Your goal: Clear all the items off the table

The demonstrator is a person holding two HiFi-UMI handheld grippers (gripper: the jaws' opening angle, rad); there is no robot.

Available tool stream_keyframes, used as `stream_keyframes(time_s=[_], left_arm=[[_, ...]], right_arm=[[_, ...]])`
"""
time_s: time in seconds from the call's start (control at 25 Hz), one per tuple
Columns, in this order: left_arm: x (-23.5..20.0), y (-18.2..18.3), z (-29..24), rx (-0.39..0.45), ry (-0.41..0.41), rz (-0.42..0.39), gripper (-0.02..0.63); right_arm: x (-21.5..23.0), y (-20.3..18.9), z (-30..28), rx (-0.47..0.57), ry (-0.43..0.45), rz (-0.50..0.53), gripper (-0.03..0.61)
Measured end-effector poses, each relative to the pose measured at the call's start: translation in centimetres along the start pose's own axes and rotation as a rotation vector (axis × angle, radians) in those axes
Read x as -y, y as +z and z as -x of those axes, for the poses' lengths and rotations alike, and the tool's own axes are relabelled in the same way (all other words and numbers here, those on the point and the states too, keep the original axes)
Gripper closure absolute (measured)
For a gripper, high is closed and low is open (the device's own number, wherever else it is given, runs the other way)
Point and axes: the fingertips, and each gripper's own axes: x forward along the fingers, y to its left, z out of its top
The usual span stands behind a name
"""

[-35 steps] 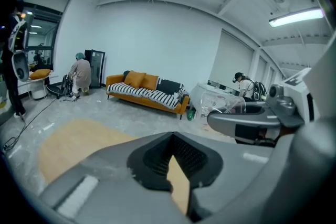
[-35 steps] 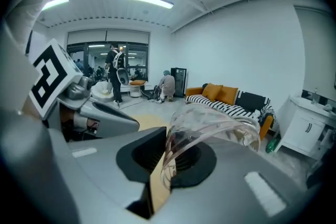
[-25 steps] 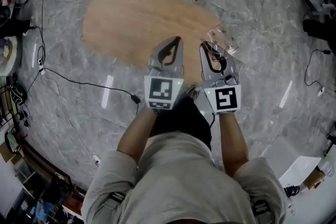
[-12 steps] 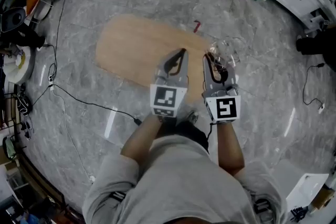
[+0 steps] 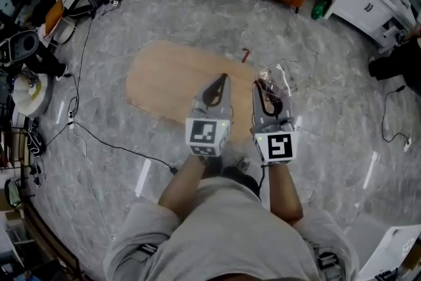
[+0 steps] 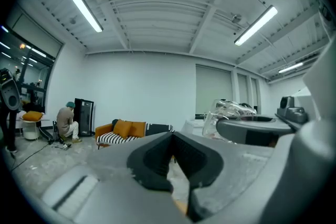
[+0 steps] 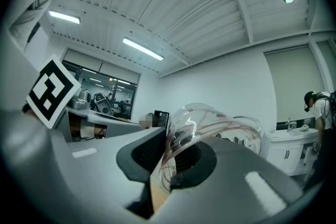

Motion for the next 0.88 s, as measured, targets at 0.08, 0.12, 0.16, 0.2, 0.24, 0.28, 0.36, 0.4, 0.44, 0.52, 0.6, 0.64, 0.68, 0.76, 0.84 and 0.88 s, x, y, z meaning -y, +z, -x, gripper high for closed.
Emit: stream_keyframes(time_s=[0.08, 0.12, 0.16, 0.2, 0.24, 0.28, 0.36, 0.4, 0.44, 0.52, 0.6, 0.64, 0.68, 0.76, 0.84, 0.88], left_arm=[[1.0, 0.1, 0.1, 0.003, -0.009, -0.001, 0.594], [1.5, 0.1, 0.2, 0.005, -0.016, -0.005, 0.594], [2.0, 0.3, 0.3, 0.009, -0.024, -0.008, 0.594], [2.5, 0.5, 0.5, 0.014, -0.031, -0.011, 0.594], [2.9, 0.7, 0.6, 0.019, -0.037, -0.014, 0.594], [3.3, 0.9, 0.6, 0.022, -0.041, -0.018, 0.594], [3.9, 1.2, 0.7, 0.024, -0.048, -0.023, 0.594], [4.3, 1.2, 0.6, 0.023, -0.051, -0.021, 0.594], [4.7, 1.2, 0.5, 0.020, -0.055, -0.019, 0.594], [5.5, 1.1, 0.2, 0.018, -0.065, -0.018, 0.594], [6.4, 1.2, 0.1, 0.020, -0.076, -0.025, 0.594], [6.8, 1.2, 0.1, 0.021, -0.081, -0.028, 0.594], [7.2, 1.2, 0.2, 0.021, -0.086, -0.030, 0.594], [8.1, 1.2, 0.2, 0.022, -0.095, -0.028, 0.594], [9.2, 1.2, 0.1, 0.027, -0.106, -0.028, 0.594], [9.7, 1.2, 0.0, 0.029, -0.112, -0.032, 0.594]], right_arm=[[0.2, 0.1, 0.8, 0.006, -0.005, 0.007, 0.545], [0.1, 0.2, 1.1, 0.007, -0.008, 0.015, 0.545], [0.1, 0.3, 1.5, 0.006, -0.010, 0.025, 0.545], [0.0, 0.4, 1.8, 0.004, -0.009, 0.035, 0.545], [-0.1, 0.5, 2.0, 0.000, -0.007, 0.042, 0.545], [-0.1, 0.6, 2.2, -0.002, -0.004, 0.044, 0.545], [0.0, 0.9, 2.6, -0.005, -0.005, 0.033, 0.545], [0.1, 1.1, 2.9, -0.004, -0.010, 0.025, 0.545], [0.4, 1.2, 3.2, -0.003, -0.016, 0.020, 0.545], [1.2, 1.3, 3.8, 0.005, -0.032, 0.017, 0.545], [1.9, 1.4, 4.5, 0.012, -0.047, 0.018, 0.545], [2.2, 1.4, 4.8, 0.015, -0.054, 0.017, 0.545], [2.4, 1.5, 5.1, 0.018, -0.058, 0.016, 0.545], [2.7, 1.5, 5.9, 0.022, -0.063, 0.013, 0.545], [3.2, 1.4, 6.6, 0.025, -0.064, 0.021, 0.545], [3.3, 1.3, 6.9, 0.025, -0.065, 0.026, 0.545]])
